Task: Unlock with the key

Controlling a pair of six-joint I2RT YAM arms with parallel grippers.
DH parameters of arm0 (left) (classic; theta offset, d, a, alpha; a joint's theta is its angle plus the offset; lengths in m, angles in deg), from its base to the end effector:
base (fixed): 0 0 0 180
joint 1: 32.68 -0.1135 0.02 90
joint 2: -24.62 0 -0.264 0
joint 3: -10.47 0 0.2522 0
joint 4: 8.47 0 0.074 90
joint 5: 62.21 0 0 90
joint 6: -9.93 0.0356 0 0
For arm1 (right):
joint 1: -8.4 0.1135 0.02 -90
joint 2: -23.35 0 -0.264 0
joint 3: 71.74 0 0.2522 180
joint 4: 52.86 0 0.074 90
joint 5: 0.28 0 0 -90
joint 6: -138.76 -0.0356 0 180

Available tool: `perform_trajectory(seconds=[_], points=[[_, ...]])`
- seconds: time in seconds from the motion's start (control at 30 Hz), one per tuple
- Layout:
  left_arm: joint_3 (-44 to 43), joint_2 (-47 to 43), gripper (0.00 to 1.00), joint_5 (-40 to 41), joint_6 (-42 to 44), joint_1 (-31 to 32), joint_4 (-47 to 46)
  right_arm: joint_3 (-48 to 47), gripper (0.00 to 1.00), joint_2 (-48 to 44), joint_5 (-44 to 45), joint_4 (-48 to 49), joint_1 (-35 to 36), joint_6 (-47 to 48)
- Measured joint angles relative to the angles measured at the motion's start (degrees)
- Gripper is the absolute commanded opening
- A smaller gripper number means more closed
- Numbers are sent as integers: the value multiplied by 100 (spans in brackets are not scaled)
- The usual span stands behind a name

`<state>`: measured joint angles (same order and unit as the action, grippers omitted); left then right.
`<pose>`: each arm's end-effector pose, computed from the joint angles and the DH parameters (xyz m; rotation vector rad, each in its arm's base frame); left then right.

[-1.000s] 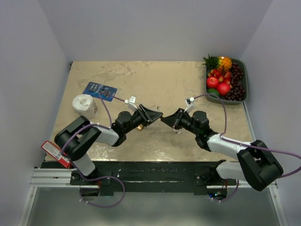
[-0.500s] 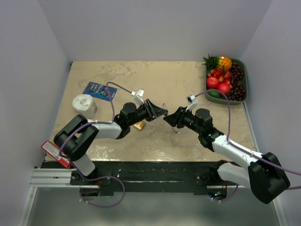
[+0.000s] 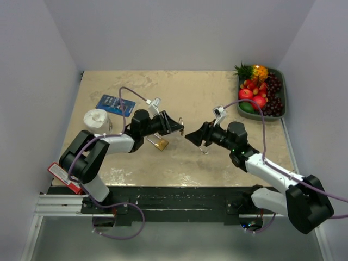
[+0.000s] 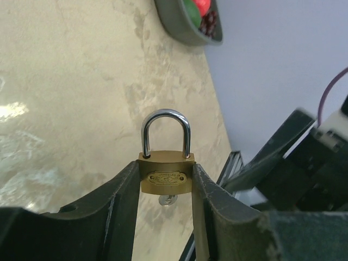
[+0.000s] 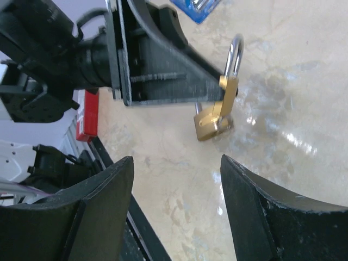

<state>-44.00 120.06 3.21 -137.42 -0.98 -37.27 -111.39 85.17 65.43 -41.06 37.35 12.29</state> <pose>0.2810 -0.1910 0.1885 -0.1008 2.0249 -1.4405 0.1973 0.1259 0.2319 -0.2116 1.8836 1.1782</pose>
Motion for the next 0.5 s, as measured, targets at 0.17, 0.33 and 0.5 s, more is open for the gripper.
perform_trajectory(seconds=[0.17,0.33,0.5], points=[[-177,-11,0,-901,822,-393,1008,-529,69,682,-476,404,-391,35],[-614,-225,0,-1600,1956,-466,2406,-1207,69,1189,-1051,542,-468,393],[-1097,-468,0,-2317,2994,-470,3167,-1537,68,1517,-1788,776,-463,756]])
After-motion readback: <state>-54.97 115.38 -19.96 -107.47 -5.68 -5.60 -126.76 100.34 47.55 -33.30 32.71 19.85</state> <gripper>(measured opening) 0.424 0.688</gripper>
